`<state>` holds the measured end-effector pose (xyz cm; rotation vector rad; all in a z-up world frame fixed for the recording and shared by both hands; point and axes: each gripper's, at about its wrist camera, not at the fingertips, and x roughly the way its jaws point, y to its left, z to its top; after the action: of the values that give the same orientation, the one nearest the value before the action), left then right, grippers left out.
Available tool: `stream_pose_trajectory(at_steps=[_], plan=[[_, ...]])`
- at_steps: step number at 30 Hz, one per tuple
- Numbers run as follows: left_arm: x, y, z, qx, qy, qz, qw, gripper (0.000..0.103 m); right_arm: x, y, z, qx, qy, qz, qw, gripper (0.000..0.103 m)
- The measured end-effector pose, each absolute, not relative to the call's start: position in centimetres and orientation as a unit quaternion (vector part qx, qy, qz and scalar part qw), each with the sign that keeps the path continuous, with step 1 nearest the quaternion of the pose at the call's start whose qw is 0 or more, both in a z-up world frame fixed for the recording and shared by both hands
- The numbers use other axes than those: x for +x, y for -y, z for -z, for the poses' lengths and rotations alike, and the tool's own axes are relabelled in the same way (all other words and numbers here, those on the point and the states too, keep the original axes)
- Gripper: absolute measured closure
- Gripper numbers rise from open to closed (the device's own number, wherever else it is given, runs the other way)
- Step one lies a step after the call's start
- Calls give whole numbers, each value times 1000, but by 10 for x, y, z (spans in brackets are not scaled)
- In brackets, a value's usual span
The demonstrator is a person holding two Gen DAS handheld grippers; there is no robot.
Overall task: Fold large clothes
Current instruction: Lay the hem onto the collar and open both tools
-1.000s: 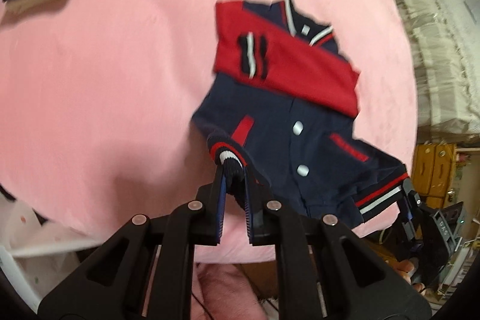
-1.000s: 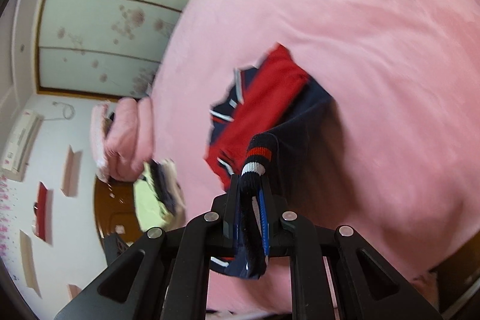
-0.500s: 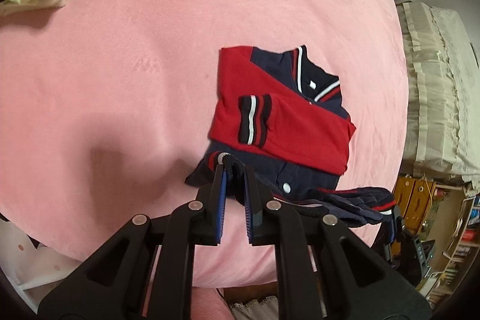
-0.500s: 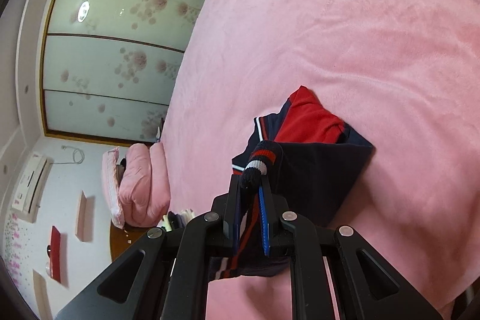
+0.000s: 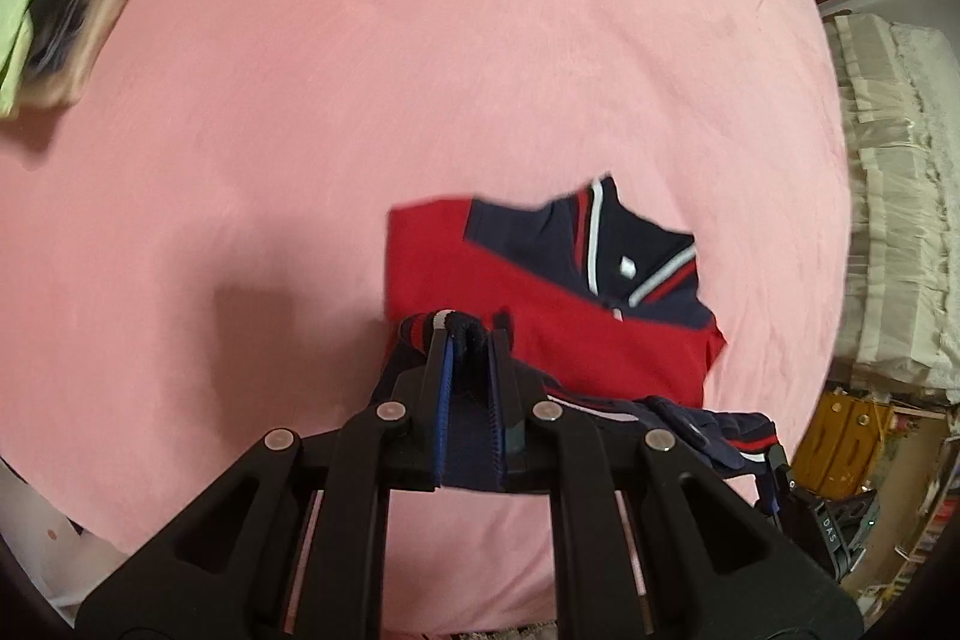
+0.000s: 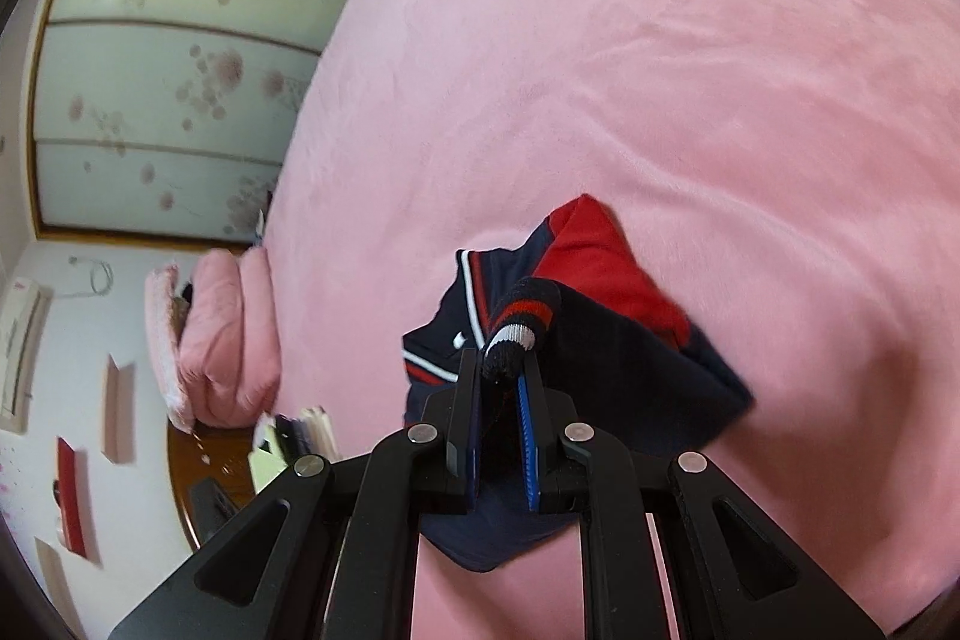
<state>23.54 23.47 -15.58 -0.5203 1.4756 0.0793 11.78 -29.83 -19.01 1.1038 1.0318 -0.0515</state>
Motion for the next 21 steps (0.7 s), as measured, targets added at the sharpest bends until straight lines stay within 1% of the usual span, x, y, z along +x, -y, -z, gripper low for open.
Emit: stream_pose_trajectory(at_steps=[3,5,7,8,9,10,11,12,16,21], plan=[[258,-225,175,-206,-680,-53,702,95,143,302,206,487,-494,11,721,92],[268,-224,188,-207,-687,-68,694,94,162,304,216,470,-514,6,718,90],[275,-224,196,-202,-688,-70,693,88,176,305,221,448,-525,6,724,85],[279,-221,197,-191,-685,-58,700,76,183,307,222,436,-527,3,729,82],[280,-220,198,-183,-681,-53,706,55,187,307,224,429,-529,2,733,76],[281,-220,195,-175,-672,-52,718,45,192,309,223,413,-533,1,739,66],[279,-222,192,-172,-659,-56,730,32,196,310,222,396,-538,3,744,62],[276,-224,190,-172,-652,-58,736,32,198,312,222,382,-542,3,749,59],[257,-233,193,-177,-648,-52,739,32,196,320,220,333,-562,-14,757,59],[218,-238,210,-156,-649,-67,741,32,178,318,237,283,-590,-49,755,59]])
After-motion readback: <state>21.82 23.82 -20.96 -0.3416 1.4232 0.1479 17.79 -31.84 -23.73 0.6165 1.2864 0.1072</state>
